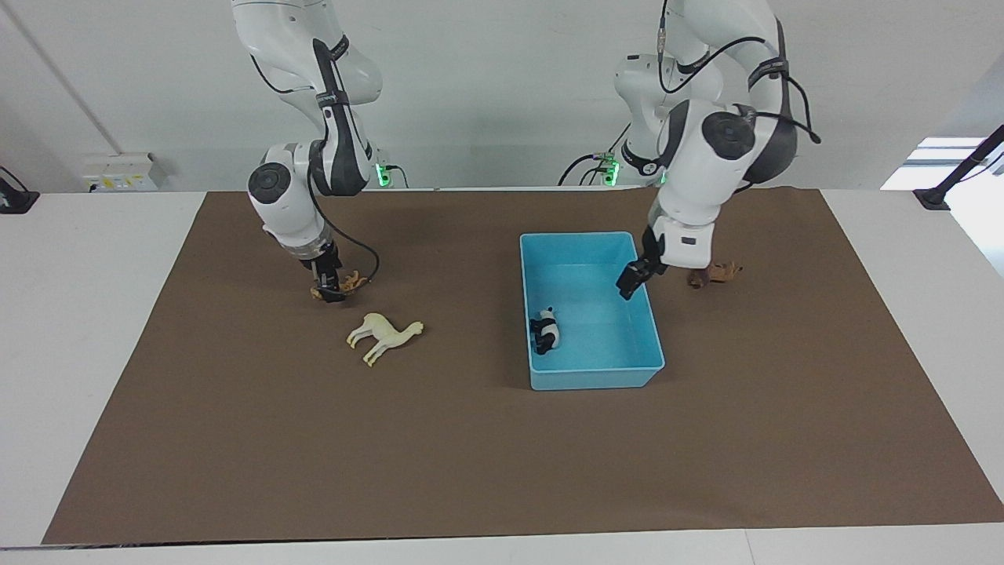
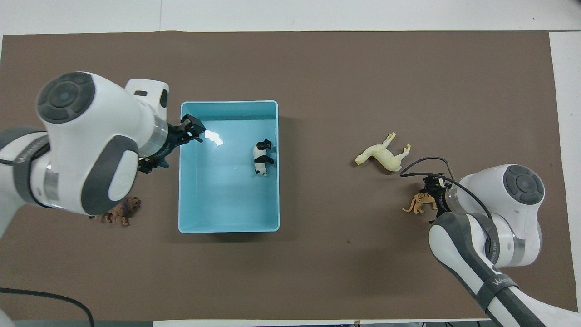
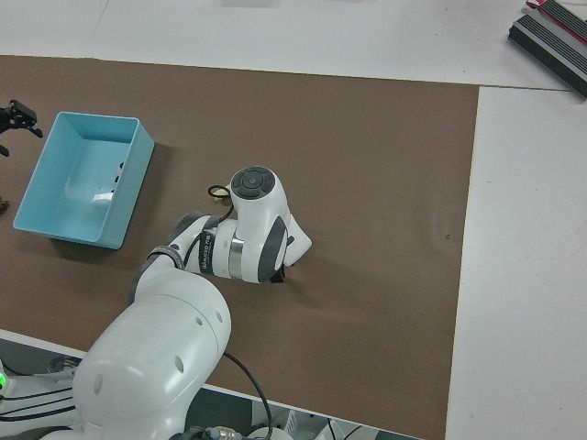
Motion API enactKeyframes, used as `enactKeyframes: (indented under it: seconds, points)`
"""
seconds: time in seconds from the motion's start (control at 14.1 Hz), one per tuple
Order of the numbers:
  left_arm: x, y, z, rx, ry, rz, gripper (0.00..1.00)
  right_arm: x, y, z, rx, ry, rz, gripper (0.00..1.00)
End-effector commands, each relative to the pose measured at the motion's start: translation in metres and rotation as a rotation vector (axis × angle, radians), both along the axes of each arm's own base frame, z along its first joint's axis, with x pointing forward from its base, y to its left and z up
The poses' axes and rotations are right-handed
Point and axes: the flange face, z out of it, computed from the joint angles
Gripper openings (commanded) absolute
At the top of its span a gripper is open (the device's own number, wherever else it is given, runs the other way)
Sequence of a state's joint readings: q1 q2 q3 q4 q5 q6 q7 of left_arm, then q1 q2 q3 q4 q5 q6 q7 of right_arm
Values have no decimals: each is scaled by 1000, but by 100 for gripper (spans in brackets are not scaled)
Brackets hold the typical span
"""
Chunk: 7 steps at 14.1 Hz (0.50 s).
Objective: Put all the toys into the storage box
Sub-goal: 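Drop the panda in the box while the right gripper grasps the tiger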
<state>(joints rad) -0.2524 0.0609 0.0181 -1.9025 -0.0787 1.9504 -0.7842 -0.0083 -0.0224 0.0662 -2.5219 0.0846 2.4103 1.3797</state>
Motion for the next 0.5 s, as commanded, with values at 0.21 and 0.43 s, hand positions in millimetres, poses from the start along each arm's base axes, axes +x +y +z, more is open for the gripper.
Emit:
enactKeyframes:
  seconds: [0.21, 0.43]
  points:
    - [-35, 172, -39, -29, 52, -274, 100, 0, -5, -1, 10, -37, 47, 0]
    - [-76, 182, -89, -6, 32, -565, 100, 19, -5, 15, 15, -68, 74, 0]
